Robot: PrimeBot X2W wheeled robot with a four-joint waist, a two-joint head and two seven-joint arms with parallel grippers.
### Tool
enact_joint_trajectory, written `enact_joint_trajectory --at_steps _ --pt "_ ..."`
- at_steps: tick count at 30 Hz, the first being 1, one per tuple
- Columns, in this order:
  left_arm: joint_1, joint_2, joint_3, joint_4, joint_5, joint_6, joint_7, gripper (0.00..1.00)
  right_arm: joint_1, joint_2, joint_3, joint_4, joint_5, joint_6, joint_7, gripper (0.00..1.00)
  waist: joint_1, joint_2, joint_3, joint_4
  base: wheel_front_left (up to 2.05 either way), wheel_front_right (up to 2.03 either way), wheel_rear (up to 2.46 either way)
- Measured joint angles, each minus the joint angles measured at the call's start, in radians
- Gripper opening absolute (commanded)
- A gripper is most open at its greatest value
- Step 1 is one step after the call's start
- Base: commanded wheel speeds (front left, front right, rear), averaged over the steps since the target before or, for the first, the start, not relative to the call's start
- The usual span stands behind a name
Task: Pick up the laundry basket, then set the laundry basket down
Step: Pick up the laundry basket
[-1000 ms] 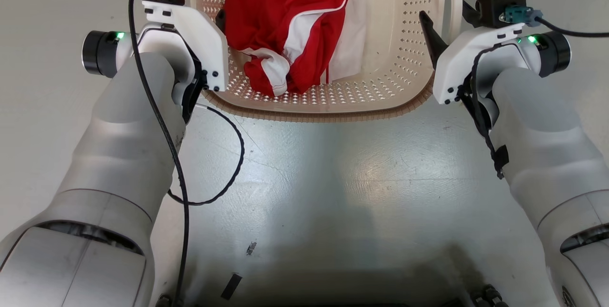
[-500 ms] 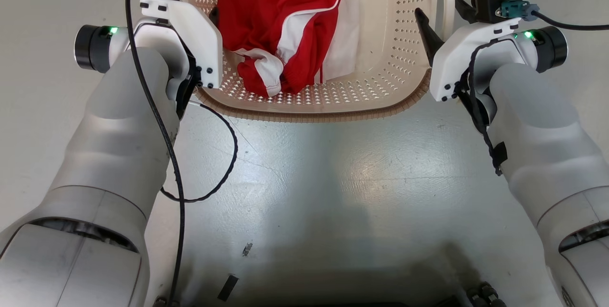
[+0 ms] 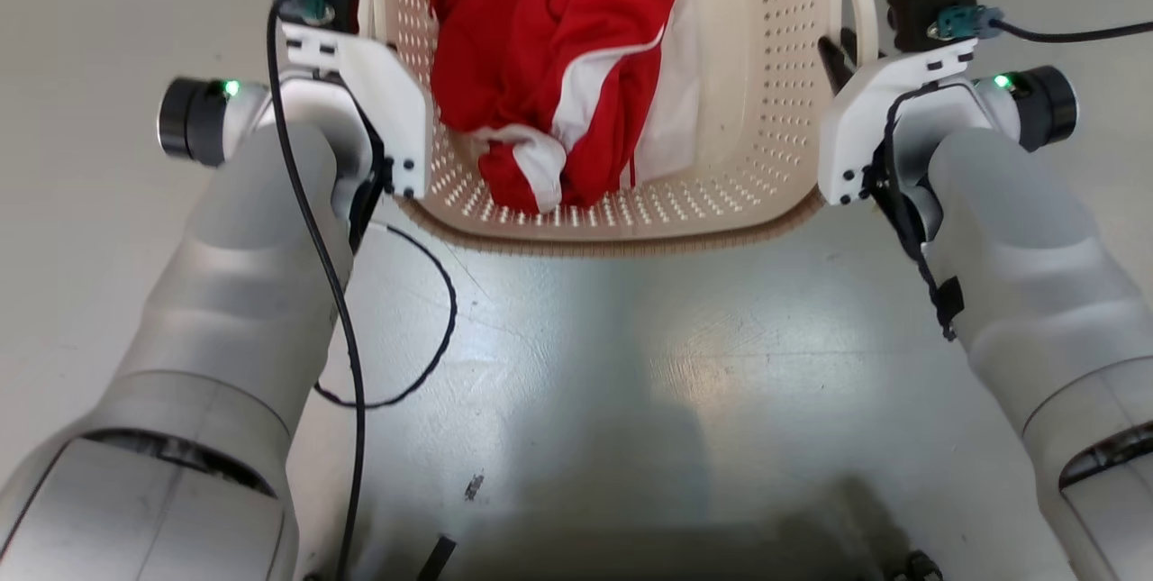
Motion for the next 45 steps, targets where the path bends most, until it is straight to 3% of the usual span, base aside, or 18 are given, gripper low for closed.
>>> enact_joint_trajectory --at_steps 14,25,32,45 --pt "0.162 0.009 -0.009 0.009 -0.041 0.006 0.011 0.0 0.157 -0.012 0.174 -0.114 0.182 -0.009 0.166 0.0 0.0 0.0 -0.18 -0.034 0.0 0.0 0.0" --pt "0.346 -0.002 -0.015 0.007 -0.106 0.008 0.041 0.0 0.336 0.0 0.24 -0.09 0.281 -0.009 0.192 0.0 0.0 0.0 -0.401 -0.065 0.0 0.0 0.0" --pt "0.473 0.001 -0.082 -0.023 -0.151 0.005 0.078 0.0 0.452 0.001 0.296 -0.09 0.351 -0.009 0.223 0.0 -0.0001 0.0 -0.558 -0.079 0.0 0.0 0.0" --pt "0.605 0.013 -0.188 -0.092 -0.251 0.035 0.12 0.0 0.523 -0.001 0.359 -0.073 0.407 -0.009 0.253 0.0 -0.0001 0.0 -0.728 -0.062 0.0 0.0 0.0"
